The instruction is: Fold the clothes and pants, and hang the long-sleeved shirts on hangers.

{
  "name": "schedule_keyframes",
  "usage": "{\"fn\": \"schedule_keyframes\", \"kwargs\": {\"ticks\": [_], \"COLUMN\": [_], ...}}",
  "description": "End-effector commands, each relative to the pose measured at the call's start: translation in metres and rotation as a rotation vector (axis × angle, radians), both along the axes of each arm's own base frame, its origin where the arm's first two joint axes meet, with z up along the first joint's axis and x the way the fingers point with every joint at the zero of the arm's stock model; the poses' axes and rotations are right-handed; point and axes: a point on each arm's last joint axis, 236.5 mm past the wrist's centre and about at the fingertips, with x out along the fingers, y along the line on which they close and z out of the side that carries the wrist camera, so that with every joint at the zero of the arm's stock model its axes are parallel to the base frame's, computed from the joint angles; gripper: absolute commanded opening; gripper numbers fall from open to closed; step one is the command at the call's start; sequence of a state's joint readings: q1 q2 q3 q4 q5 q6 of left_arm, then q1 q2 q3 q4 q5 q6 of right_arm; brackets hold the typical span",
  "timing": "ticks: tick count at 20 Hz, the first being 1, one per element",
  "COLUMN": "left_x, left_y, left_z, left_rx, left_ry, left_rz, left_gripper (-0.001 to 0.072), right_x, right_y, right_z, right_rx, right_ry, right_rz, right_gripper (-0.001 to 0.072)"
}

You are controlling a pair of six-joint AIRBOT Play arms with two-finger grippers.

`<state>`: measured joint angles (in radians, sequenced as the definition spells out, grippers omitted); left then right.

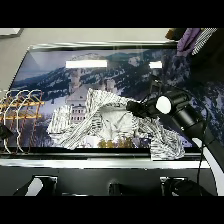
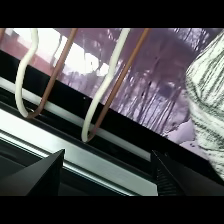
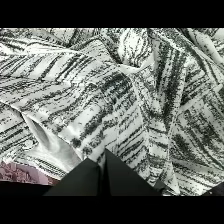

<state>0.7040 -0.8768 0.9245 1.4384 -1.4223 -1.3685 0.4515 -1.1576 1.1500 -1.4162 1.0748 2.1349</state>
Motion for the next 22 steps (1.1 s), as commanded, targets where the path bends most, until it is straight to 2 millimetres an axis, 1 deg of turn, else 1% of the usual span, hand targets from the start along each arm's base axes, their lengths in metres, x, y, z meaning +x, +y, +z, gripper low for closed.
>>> {"fn": "schedule_keyframes", "kwargs": {"ticks": [1, 3, 5, 9, 13, 16, 21, 22], "left_x": [-0.014, -0.017, -0.019, -0.017, -0.014, -0.016, -0.018, -0.018], "left_y": [0.000, -0.005, -0.005, 0.000, 0.006, 0.005, 0.003, 0.002], "left_z": [-0.035, -0.054, -0.071, -0.092, -0.108, -0.118, -0.132, -0.135], "left_rx": [-0.023, -0.021, -0.005, 0.052, 0.098, 0.087, 0.050, 0.046], "left_ry": [0.007, 0.021, 0.021, -0.001, -0.027, -0.016, 0.014, 0.017], "left_rz": [-0.088, -0.157, -0.202, -0.264, -0.251, -0.247, -0.249, -0.271], "left_gripper": [0.0616, 0.0617, 0.0617, 0.0616, 0.0615, 0.0599, 0.0596, 0.0596], "right_x": [-0.001, -0.001, -0.001, -0.001, -0.001, -0.001, -0.001, -0.001], "right_y": [0.000, 0.000, -0.001, -0.001, -0.002, -0.002, -0.002, -0.002], "right_z": [-0.001, -0.001, -0.001, -0.001, -0.001, -0.001, -0.002, -0.002], "right_rx": [-0.004, -0.005, -0.006, -0.006, -0.011, -0.013, -0.013, -0.013], "right_ry": [0.002, 0.004, 0.005, 0.005, 0.004, 0.002, 0.002, 0.003], "right_rz": [0.004, 0.005, 0.005, 0.005, 0.005, 0.005, 0.005, 0.005], "right_gripper": [0.0029, 0.0029, 0.0029, 0.0029, 0.0029, 0.0029, 0.0029, 0.0029]}}
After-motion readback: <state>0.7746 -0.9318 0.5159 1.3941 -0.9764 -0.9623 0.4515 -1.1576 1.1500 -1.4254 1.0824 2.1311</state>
